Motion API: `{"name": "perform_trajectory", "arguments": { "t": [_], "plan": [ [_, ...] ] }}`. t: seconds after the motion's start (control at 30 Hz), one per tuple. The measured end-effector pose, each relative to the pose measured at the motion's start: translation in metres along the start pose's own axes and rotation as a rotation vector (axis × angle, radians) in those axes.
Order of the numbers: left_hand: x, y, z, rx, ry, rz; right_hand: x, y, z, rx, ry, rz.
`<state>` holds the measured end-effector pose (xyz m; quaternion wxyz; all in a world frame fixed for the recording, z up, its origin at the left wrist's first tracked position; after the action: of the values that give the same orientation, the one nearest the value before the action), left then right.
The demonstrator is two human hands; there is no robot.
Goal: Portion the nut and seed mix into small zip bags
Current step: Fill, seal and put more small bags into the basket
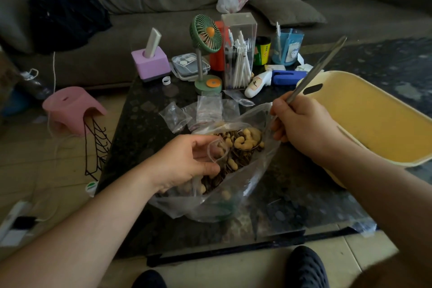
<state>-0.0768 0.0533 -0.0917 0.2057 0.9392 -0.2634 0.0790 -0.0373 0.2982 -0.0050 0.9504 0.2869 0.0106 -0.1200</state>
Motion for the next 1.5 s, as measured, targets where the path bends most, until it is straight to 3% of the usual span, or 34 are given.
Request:
{"name": "perform_trajectory", "arguments": {
  "t": [0.2, 0.33, 0.47, 0.7, 0.93, 1.5],
  "plan": [
    [0.006, 0.001, -0.013, -0.122, -0.048, -0.161, 0.003, 0.007, 0.01, -0.004, 0.041, -0.042],
    [0.013, -0.002, -0.026, -0.336, -0.092, -0.33, 0.01, 0.016, 0.031, 0.064, 0.172, -0.07],
    [0.013, -0.009, -0.03, -0.38, -0.116, -0.419, 0.015, 0.016, 0.045, 0.125, 0.312, -0.087],
    [0.009, -0.01, -0.032, -0.402, -0.107, -0.466, 0.022, 0.0, 0.057, 0.353, 0.599, -0.037],
    [0.006, -0.012, -0.029, -0.39, -0.117, -0.452, 0.03, -0.013, 0.065, 0.395, 0.75, 0.038],
    [0.004, -0.008, -0.023, -0.359, -0.092, -0.452, 0.036, -0.011, 0.067, 0.39, 0.861, 0.033]
  ]
}}
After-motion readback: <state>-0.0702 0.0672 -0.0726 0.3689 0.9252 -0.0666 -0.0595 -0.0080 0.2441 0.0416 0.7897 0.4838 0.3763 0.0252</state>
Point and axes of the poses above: each hand's wrist, its own x-axis away from the middle knuckle, its own y-axis out of the back of the hand, z = x × y, the point moved 7 cm from there along -x, towards the middle knuckle, and after that the axes turned 4 degrees about y, right-handed, at the moved point
